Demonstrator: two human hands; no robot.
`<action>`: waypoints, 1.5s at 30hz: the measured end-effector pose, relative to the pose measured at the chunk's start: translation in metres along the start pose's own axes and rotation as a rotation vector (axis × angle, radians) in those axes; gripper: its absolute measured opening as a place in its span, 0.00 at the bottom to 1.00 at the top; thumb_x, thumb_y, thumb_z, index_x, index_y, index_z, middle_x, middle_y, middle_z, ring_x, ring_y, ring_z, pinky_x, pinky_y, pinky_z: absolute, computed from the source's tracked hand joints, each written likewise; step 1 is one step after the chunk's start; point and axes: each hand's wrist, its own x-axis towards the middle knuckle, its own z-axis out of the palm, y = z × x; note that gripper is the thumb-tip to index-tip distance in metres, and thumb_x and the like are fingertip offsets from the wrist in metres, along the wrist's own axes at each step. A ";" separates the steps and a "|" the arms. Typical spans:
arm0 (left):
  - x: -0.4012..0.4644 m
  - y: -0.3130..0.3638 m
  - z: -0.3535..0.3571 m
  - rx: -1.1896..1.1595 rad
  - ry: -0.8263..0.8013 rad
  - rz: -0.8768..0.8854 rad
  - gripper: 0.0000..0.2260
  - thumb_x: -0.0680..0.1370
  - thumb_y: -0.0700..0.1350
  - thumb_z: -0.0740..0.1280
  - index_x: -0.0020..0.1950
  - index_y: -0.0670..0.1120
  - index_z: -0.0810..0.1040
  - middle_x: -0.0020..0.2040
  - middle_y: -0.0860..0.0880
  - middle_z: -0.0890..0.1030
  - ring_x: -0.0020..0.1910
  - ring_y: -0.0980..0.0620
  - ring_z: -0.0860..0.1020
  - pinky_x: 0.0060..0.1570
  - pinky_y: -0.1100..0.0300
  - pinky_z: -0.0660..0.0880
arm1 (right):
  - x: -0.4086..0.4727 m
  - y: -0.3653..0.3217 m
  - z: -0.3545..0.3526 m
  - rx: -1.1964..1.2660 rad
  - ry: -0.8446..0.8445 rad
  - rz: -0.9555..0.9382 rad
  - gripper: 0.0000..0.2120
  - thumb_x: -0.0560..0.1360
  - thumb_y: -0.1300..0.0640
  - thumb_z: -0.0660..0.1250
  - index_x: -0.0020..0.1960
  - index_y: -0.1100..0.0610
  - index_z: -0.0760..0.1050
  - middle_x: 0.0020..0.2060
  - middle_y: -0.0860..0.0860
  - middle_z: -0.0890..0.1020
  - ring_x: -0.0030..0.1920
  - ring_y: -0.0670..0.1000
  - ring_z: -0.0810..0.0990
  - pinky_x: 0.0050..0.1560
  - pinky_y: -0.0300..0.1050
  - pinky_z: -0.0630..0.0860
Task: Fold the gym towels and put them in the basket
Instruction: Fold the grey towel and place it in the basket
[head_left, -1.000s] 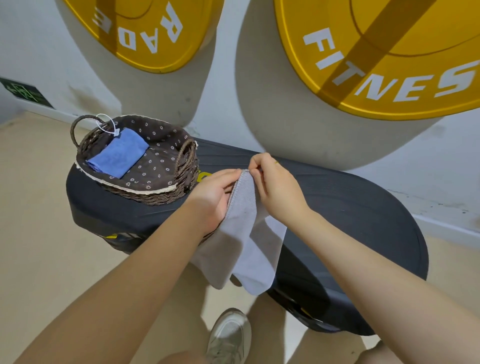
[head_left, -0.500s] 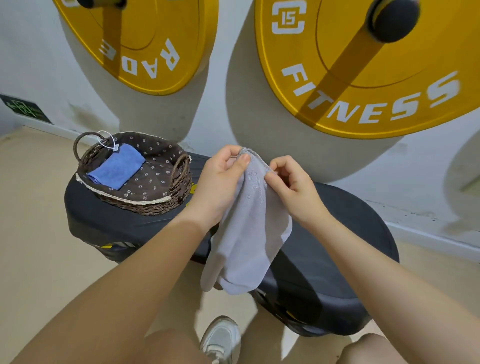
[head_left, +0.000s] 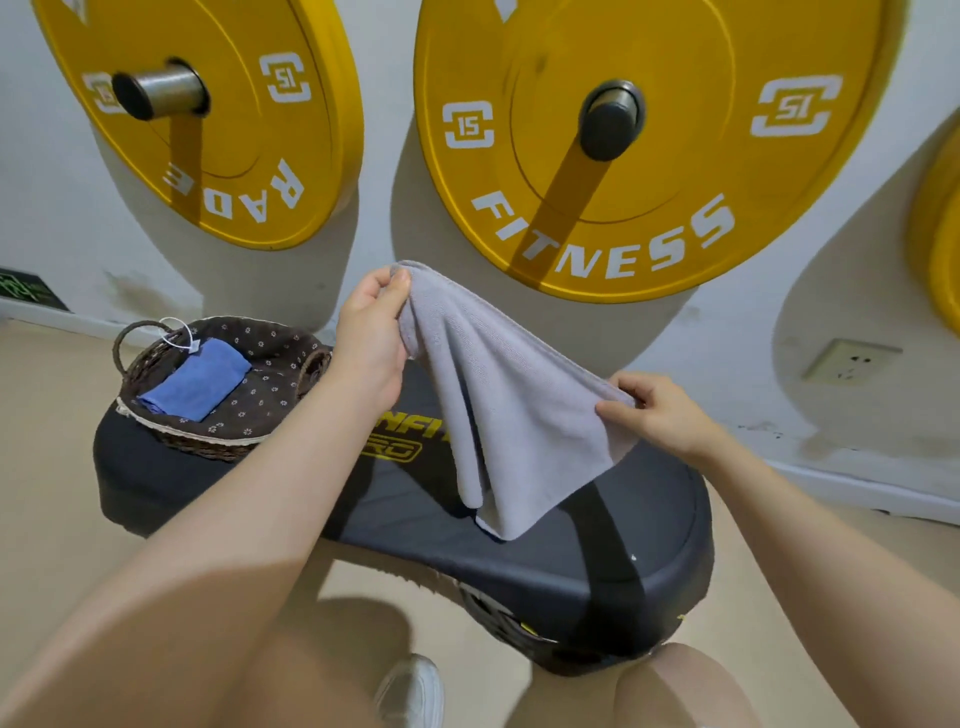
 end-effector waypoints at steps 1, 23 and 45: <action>0.000 0.001 -0.002 -0.033 0.033 -0.007 0.10 0.81 0.40 0.57 0.40 0.46 0.72 0.32 0.53 0.80 0.33 0.59 0.78 0.38 0.64 0.75 | -0.004 0.002 -0.007 0.030 0.025 0.005 0.12 0.75 0.62 0.65 0.33 0.56 0.70 0.32 0.51 0.72 0.35 0.46 0.70 0.38 0.39 0.66; 0.007 -0.131 -0.058 0.630 -0.003 -0.262 0.11 0.78 0.39 0.61 0.35 0.47 0.71 0.33 0.49 0.74 0.33 0.52 0.71 0.34 0.58 0.68 | 0.004 0.085 0.005 0.327 0.189 0.453 0.11 0.76 0.64 0.64 0.35 0.57 0.73 0.35 0.51 0.76 0.35 0.48 0.74 0.37 0.38 0.71; 0.225 -0.267 -0.041 0.838 -0.126 -0.234 0.13 0.77 0.43 0.62 0.33 0.45 0.69 0.31 0.52 0.68 0.32 0.52 0.65 0.32 0.63 0.65 | 0.199 0.172 0.028 -0.141 0.608 0.577 0.11 0.75 0.68 0.55 0.47 0.59 0.75 0.43 0.58 0.80 0.20 0.43 0.76 0.44 0.50 0.79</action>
